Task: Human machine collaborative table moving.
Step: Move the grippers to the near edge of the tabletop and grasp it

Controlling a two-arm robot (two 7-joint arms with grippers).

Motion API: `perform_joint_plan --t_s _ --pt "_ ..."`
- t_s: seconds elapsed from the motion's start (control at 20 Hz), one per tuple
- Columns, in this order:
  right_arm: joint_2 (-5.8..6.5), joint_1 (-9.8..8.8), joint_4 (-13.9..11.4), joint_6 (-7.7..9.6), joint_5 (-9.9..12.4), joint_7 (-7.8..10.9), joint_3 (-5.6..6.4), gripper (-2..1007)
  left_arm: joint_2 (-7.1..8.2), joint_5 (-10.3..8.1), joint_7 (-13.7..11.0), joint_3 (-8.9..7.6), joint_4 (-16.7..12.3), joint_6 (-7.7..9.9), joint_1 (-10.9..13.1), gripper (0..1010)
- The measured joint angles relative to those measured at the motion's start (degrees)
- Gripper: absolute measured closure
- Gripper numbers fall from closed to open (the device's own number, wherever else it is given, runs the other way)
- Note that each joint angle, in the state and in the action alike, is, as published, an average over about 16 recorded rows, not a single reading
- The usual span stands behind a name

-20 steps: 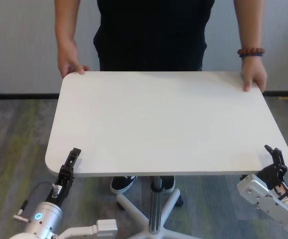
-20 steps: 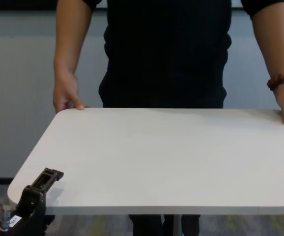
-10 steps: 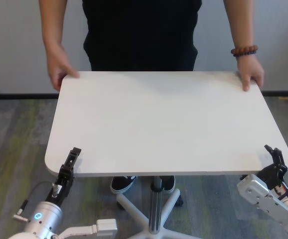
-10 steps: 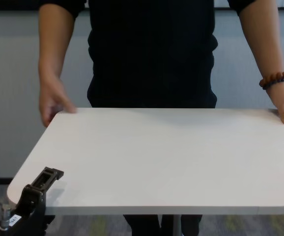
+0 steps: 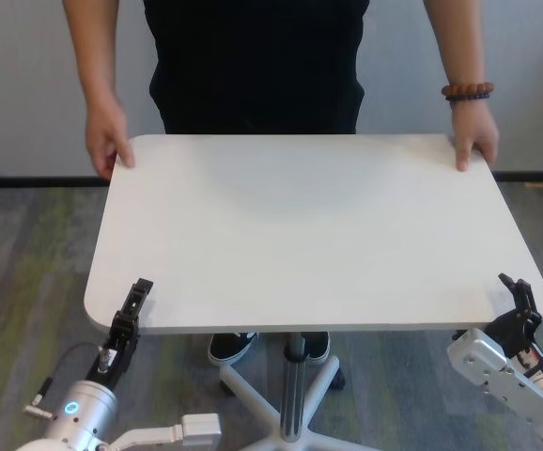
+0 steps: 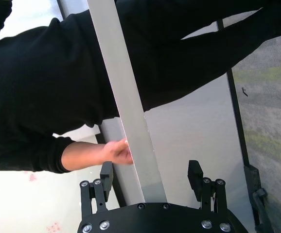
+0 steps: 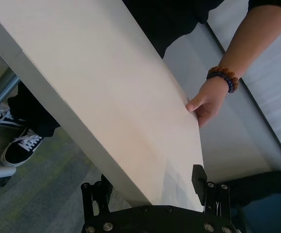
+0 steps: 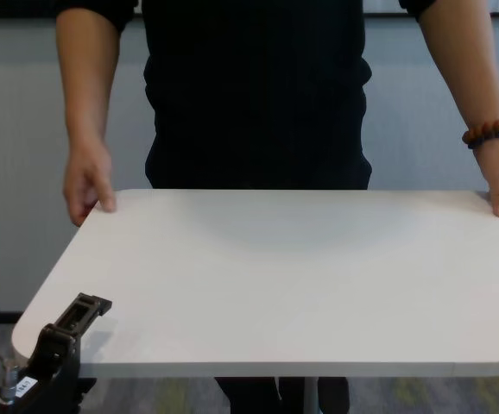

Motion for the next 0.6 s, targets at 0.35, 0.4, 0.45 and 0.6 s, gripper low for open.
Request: perform_joint_plan --t_s 0.35,0.4,0.45,0.6 --pt "0.00 0.00 0.00 0.00 0.00 0.00 0.00 0 0.06 -0.02 -0.05 0.05 -0.08 0.08 0.03 10" --pt "0.00 0.00 0.00 0.00 0.00 0.00 0.00 0 0.06 -0.03 -0.05 0.06 -0.08 0.08 0.03 10" --pt "0.00 0.00 0.00 0.00 0.00 0.00 0.00 0 0.06 -0.03 -0.06 0.06 -0.09 0.09 0.03 10" --pt "0.00 0.00 0.00 0.00 0.00 0.00 0.00 0 0.08 -0.04 -0.07 0.08 -0.11 0.11 0.04 12"
